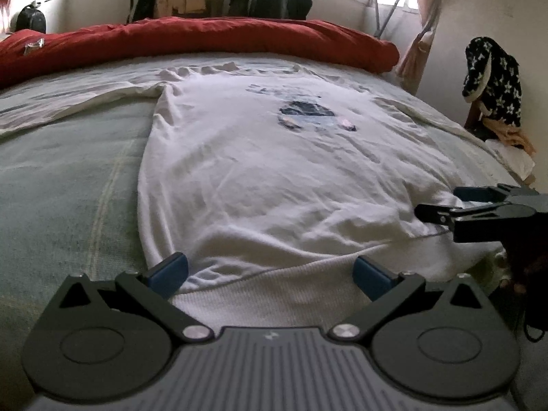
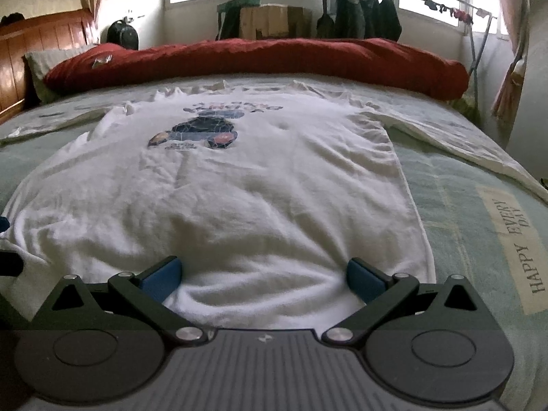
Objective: Fold clothes
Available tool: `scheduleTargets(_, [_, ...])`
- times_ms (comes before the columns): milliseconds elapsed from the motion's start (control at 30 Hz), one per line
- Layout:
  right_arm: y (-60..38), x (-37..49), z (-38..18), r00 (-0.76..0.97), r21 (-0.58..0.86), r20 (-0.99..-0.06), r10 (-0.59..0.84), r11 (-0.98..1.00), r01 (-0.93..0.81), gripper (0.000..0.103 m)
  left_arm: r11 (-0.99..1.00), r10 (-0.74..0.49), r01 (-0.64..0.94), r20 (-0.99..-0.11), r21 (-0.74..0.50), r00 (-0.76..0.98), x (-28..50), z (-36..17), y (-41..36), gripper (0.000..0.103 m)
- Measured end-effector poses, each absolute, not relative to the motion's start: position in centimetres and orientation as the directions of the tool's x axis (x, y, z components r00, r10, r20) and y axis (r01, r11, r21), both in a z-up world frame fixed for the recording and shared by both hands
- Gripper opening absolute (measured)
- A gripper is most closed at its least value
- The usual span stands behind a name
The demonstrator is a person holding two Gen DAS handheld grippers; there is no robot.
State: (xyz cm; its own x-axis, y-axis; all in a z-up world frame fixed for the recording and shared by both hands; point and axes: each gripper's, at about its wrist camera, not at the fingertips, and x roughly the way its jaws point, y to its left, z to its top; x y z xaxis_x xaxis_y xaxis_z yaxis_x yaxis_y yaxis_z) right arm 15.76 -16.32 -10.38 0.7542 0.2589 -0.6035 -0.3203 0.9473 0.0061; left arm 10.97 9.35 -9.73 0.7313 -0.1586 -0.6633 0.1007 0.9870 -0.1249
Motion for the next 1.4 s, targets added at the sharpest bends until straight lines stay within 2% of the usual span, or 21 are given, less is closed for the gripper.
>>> scheduleTargets(200, [-16.4,15.5,-9.0,0.736,0.045,-0.625,0.260,0.953,-0.299,0.103,0.987,-0.162,0.107,-0.665,-0.124,0.729,11.1,-9.6,9.5,0.102])
scheduleTargets(300, [-16.4,16.4,-7.1,0.734,0.116,-0.602,0.314,0.944,-0.309,0.103,0.979,-0.192,0.095,-0.675,-0.178,0.712,11.7,-8.8,10.4,0.102])
scheduleTargets(400, [-14.9,19.2,-5.7,0.725,0.102,-0.586,0.362,0.920,-0.378,0.103,0.972,-0.206,0.072,-0.669,-0.223,0.714,12.8,-7.2,11.7,0.102])
scheduleTargets(567, [-11.1,25.1,-5.3,0.680,0.074,-0.596,0.427,0.872,-0.483,0.103,0.982,-0.160,0.057,-0.649,-0.178,0.744,17.4,-3.0,14.1,0.102])
scheduleTargets(700, [-9.0,29.0,-7.1,0.612,0.137,-0.630,0.478,0.844,-0.519,0.103,0.968,-0.177,0.011,-0.646,-0.252,0.743,24.0,0.2,16.6,0.102])
scheduleTargets(767, [-9.4,28.3,-8.3,0.612,0.151,-0.610,0.503,0.832,-0.534,0.103,0.955,-0.206,0.009,-0.640,-0.297,0.740,28.1,0.9,17.5,0.102])
scheduleTargets(867, [-10.6,27.1,-8.4,0.610,0.170,-0.568,0.552,0.804,-0.570,0.103,0.931,-0.260,0.010,-0.646,-0.364,0.717,35.1,0.3,18.3,0.102])
scheduleTargets(1033, [-13.0,28.2,-8.0,0.589,0.278,-0.554,0.588,0.798,-0.535,0.103,0.885,-0.276,-0.111,-0.701,-0.453,0.658,45.4,-4.4,19.7,0.102])
scheduleTargets(1167, [-13.6,28.5,-8.1,0.588,0.290,-0.554,0.589,0.799,-0.528,0.103,0.878,-0.231,-0.186,-0.731,-0.442,0.642,49.4,-7.4,20.5,0.102])
scheduleTargets(1400, [-12.6,27.6,-8.2,0.608,0.175,-0.583,0.539,0.814,-0.554,0.103,0.887,-0.151,-0.231,-0.724,-0.399,0.673,53.0,-8.7,22.6,0.102])
